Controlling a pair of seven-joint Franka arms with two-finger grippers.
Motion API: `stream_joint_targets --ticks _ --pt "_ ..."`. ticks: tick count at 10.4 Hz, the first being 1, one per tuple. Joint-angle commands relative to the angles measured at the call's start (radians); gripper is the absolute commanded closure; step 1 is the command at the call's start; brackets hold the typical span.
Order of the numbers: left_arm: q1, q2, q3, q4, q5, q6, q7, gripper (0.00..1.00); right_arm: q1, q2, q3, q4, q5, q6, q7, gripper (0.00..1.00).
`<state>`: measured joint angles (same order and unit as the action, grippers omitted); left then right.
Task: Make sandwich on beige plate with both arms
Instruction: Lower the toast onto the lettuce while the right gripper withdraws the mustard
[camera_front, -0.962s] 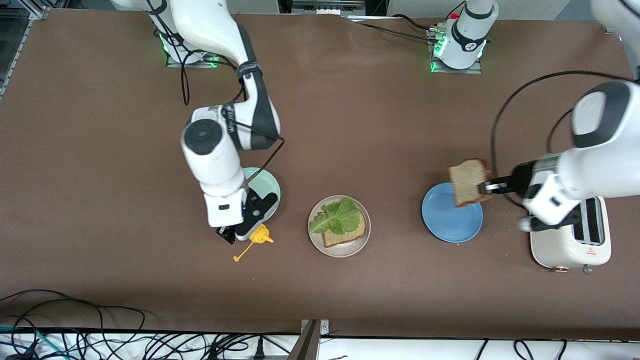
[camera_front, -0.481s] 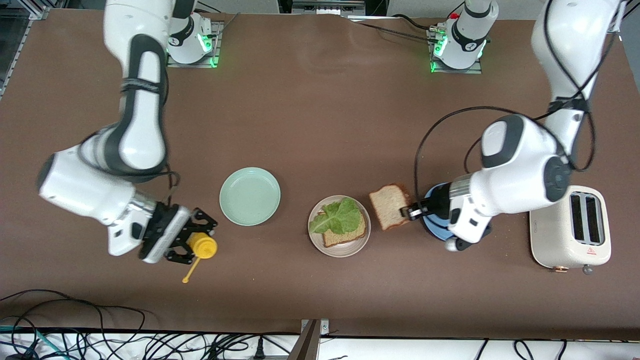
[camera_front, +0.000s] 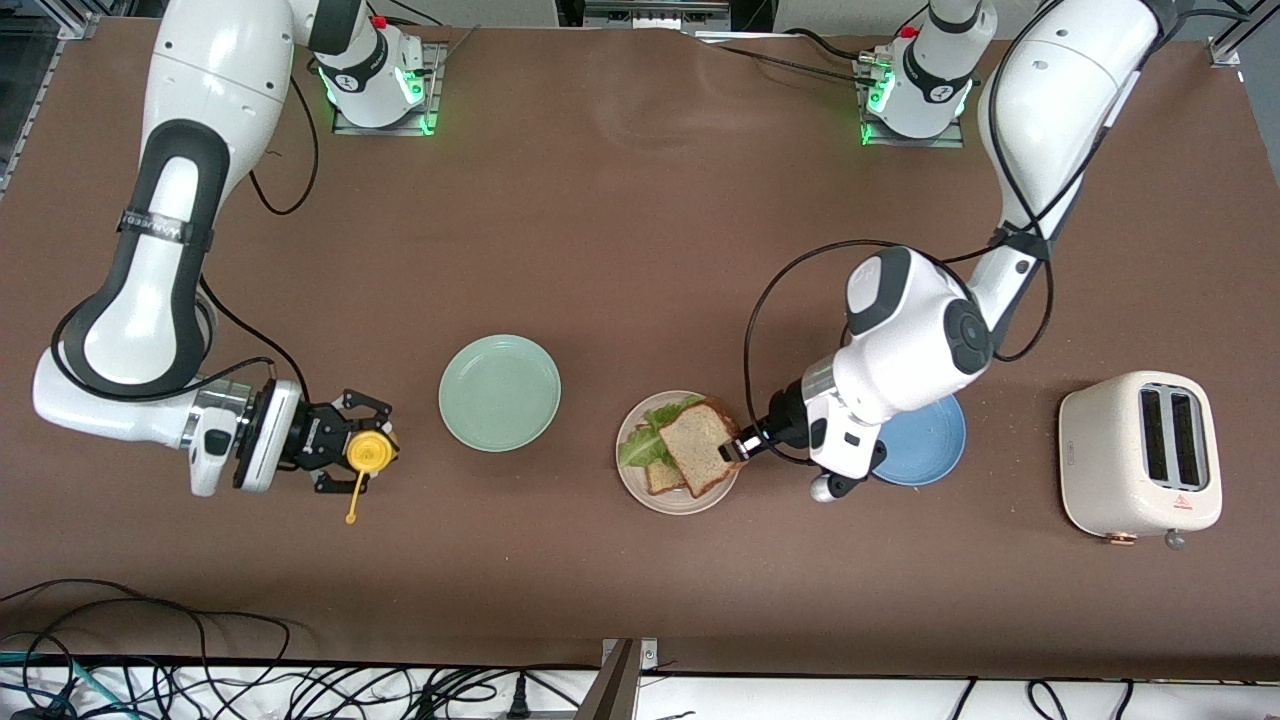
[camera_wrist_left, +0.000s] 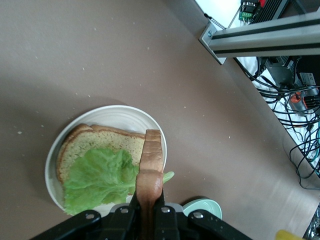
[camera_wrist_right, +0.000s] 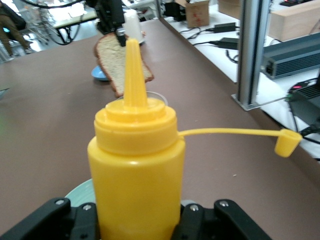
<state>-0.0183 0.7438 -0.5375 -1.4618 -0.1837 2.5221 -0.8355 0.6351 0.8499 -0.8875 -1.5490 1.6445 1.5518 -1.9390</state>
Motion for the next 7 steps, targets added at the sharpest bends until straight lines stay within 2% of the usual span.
stream_joint_targets --ticks 1,4,6,7 --pt "-0.009 -0.026 0.007 -0.087 -0.045 0.111 0.006 1.0 -0.049 -0.026 0.007 -0.106 0.031 -0.16 -0.2 1.0" --pt "-0.041 -0.02 0.007 -0.115 -0.046 0.177 0.012 1.0 -0.092 -0.006 0.012 -0.219 0.026 -0.301 -0.432 1.0" --pt "-0.046 -0.011 0.007 -0.129 -0.045 0.243 0.012 1.0 -0.106 0.029 0.027 -0.227 0.029 -0.311 -0.553 1.0" --pt "-0.049 0.0 0.007 -0.129 -0.043 0.25 0.013 1.0 -0.129 0.041 0.059 -0.229 0.031 -0.312 -0.595 1.0"
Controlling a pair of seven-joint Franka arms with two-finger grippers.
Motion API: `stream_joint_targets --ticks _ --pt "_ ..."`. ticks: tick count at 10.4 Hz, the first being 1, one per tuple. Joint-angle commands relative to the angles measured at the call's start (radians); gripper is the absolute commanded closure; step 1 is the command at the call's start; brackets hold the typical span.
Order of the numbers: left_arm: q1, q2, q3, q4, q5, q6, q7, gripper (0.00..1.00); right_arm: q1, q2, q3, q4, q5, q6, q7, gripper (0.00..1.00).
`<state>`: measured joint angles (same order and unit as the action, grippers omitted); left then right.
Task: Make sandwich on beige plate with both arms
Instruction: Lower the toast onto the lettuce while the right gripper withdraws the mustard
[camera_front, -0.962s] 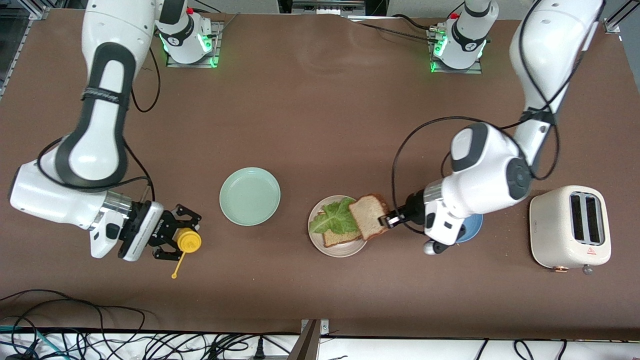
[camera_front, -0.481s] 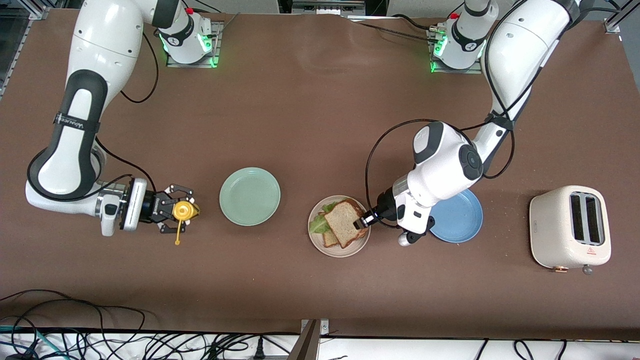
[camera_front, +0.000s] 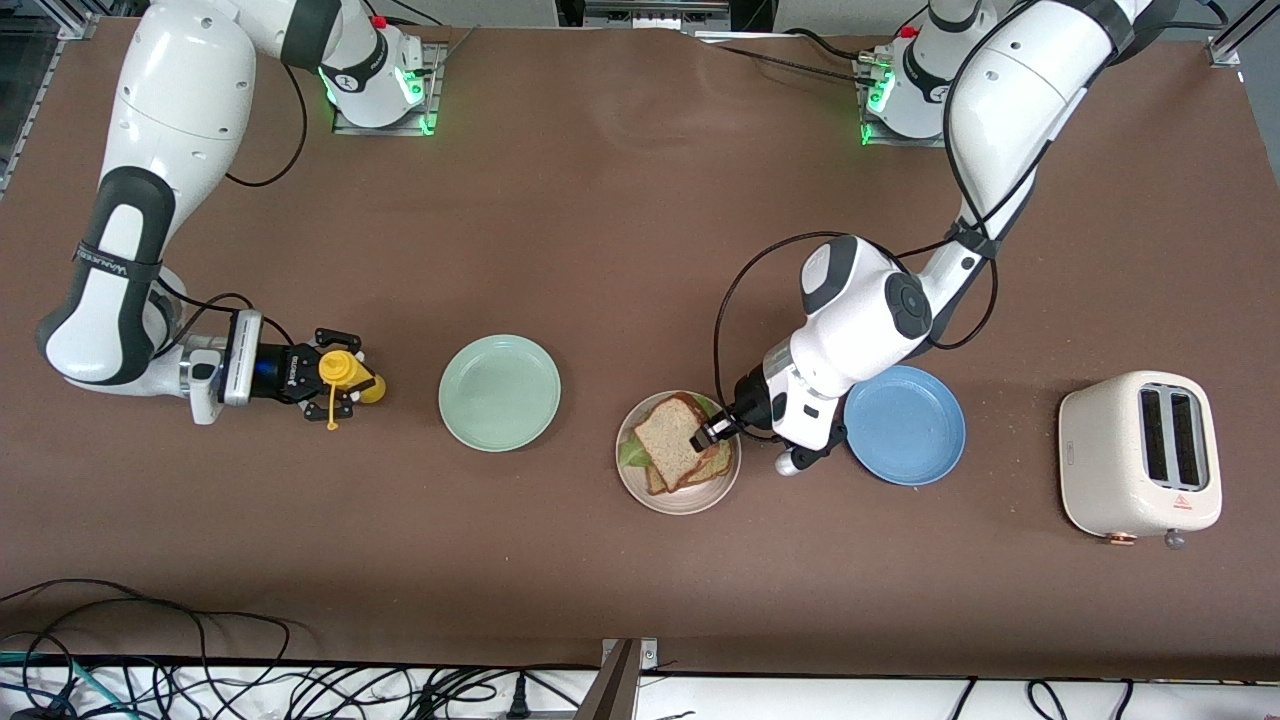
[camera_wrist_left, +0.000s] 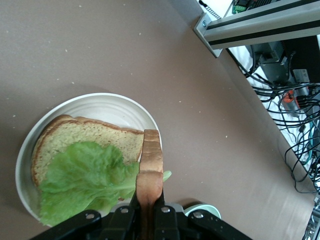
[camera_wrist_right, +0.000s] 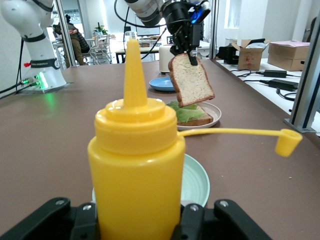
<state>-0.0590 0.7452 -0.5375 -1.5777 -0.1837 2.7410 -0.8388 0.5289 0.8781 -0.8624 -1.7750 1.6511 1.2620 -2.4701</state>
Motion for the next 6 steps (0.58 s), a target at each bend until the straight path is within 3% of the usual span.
stream_joint_targets --ticks 1,3,6 --pt "-0.012 0.005 0.007 -0.013 -0.042 0.04 0.02 1.0 -0.071 0.022 0.099 -0.003 0.024 -0.021 -0.116 1.0" --pt "-0.013 0.032 0.01 -0.007 -0.033 0.045 0.023 1.0 -0.17 0.047 0.222 0.0 0.023 -0.015 -0.19 1.0" --pt "-0.013 0.059 0.011 -0.001 -0.033 0.071 0.026 1.0 -0.198 0.068 0.257 0.0 0.024 -0.016 -0.207 1.0"
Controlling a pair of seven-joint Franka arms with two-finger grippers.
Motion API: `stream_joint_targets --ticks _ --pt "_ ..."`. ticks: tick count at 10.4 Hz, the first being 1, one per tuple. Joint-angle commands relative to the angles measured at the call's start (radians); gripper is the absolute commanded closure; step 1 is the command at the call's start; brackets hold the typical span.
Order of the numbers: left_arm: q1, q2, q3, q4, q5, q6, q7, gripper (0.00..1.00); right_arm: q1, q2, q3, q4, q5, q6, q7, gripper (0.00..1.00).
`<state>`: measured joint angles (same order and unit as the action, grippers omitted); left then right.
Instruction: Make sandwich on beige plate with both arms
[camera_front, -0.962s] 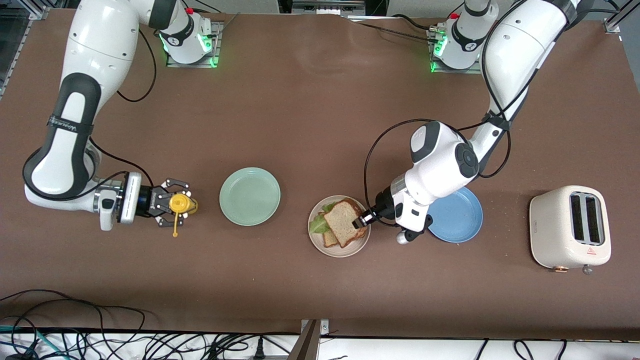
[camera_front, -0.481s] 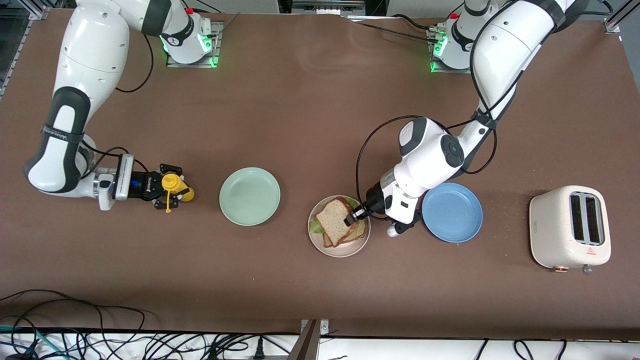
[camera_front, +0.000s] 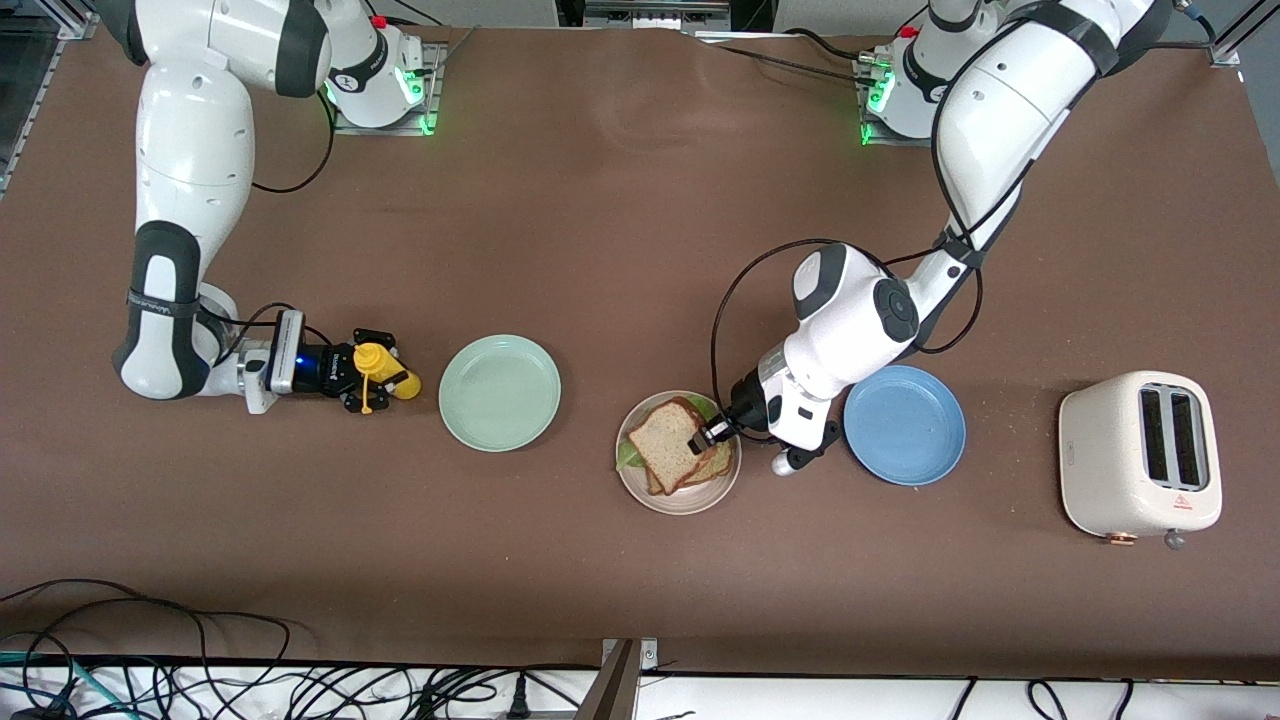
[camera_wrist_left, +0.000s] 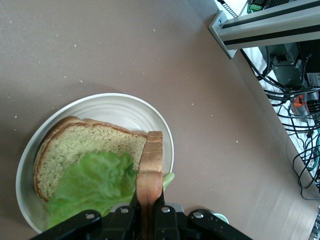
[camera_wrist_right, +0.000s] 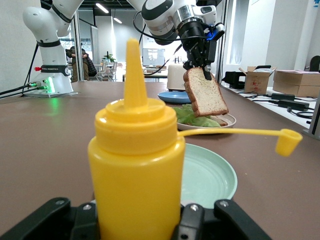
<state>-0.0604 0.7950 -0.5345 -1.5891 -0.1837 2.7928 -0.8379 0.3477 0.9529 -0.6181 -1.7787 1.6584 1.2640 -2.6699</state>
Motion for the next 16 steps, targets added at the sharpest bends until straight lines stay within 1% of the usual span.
stream_joint_targets --ticks 1,2,3,4,5,6,8,9,11,13,15,16 --pt "-0.01 0.01 0.01 0.011 -0.033 0.017 0.026 0.88 -0.016 -0.005 0.014 0.002 0.018 -0.015 -0.007 1.0" --pt "-0.009 0.012 0.011 0.009 -0.033 0.017 0.04 0.81 -0.016 -0.003 0.018 0.001 0.035 -0.008 -0.002 0.19" --pt "-0.007 0.016 0.017 0.011 -0.033 0.017 0.043 0.62 -0.016 -0.003 0.018 0.002 0.044 -0.003 0.001 0.0" --pt "-0.007 0.017 0.024 0.012 -0.033 0.017 0.043 0.36 -0.016 -0.006 0.018 0.008 0.049 -0.002 0.001 0.0" --pt "-0.007 0.017 0.027 0.014 -0.033 0.017 0.043 0.32 -0.019 -0.011 0.014 0.018 0.052 -0.003 0.01 0.0" --pt "-0.006 0.017 0.028 0.018 -0.033 0.017 0.043 0.24 -0.024 -0.014 0.012 0.024 0.052 -0.002 0.021 0.0" --pt "-0.009 0.018 0.036 0.018 -0.033 0.017 0.043 0.02 -0.032 -0.016 -0.038 0.059 0.04 0.024 0.089 0.0" --pt "-0.016 0.02 0.057 0.015 -0.031 0.014 0.042 0.0 -0.024 -0.014 -0.082 0.067 0.029 0.031 0.131 0.0" --pt "-0.025 0.03 0.061 0.006 -0.031 0.008 0.042 0.0 -0.032 -0.014 -0.097 0.074 -0.029 0.054 0.146 0.0" --pt "-0.044 0.038 0.083 0.004 -0.031 0.004 0.042 0.0 -0.023 -0.016 -0.147 0.077 -0.092 0.052 0.231 0.0" --pt "-0.047 0.04 0.094 0.006 -0.031 -0.028 0.042 0.0 -0.021 -0.019 -0.153 0.081 -0.106 0.041 0.284 0.0" --pt "-0.045 0.04 0.096 0.008 -0.031 -0.03 0.042 0.0 -0.026 -0.02 -0.158 0.105 -0.127 0.04 0.312 0.0"
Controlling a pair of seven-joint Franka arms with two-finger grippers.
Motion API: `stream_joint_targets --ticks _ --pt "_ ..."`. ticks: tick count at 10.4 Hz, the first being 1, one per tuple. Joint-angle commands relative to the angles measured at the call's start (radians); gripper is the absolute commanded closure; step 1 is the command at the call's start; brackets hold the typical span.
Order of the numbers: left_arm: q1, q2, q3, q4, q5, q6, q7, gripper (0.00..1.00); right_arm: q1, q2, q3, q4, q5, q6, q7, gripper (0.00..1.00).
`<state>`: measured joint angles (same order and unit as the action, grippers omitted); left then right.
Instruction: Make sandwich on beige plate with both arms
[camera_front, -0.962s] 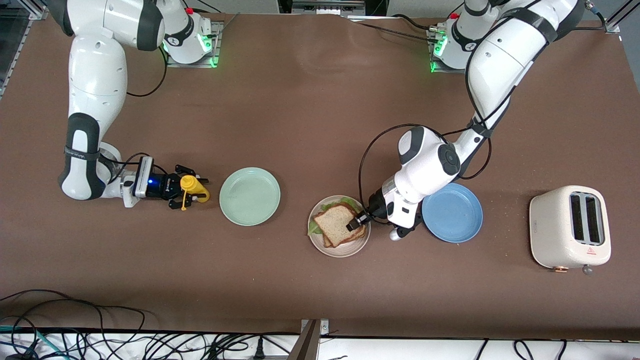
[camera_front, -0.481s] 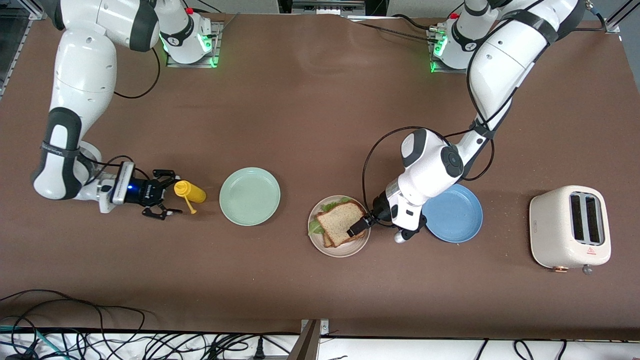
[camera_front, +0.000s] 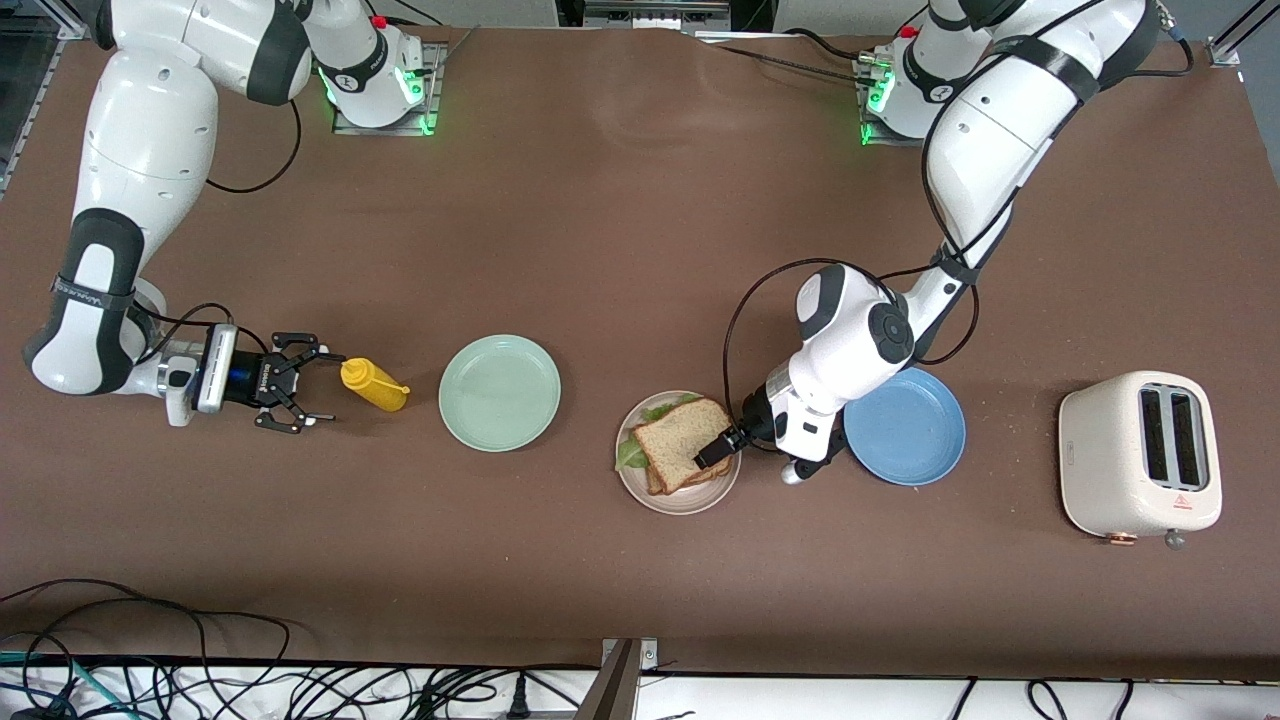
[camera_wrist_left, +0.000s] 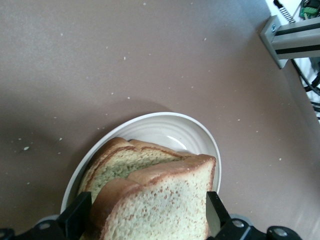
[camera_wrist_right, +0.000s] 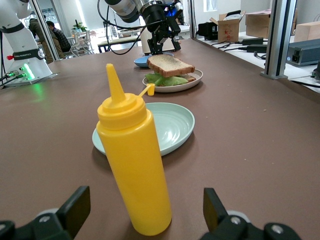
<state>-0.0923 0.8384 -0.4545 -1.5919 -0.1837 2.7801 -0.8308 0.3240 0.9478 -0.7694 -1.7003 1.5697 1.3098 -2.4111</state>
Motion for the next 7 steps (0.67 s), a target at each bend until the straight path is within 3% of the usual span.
stream_joint_targets --ticks 1,7 --pt "-0.014 -0.004 0.016 0.01 -0.011 -0.017 0.033 0.0 -0.005 -0.017 -0.027 0.063 -0.071 -0.012 0.108 0.0" --pt "0.005 -0.028 0.031 0.038 0.004 -0.019 0.033 0.0 0.015 -0.056 -0.081 0.303 -0.092 0.032 0.758 0.0"
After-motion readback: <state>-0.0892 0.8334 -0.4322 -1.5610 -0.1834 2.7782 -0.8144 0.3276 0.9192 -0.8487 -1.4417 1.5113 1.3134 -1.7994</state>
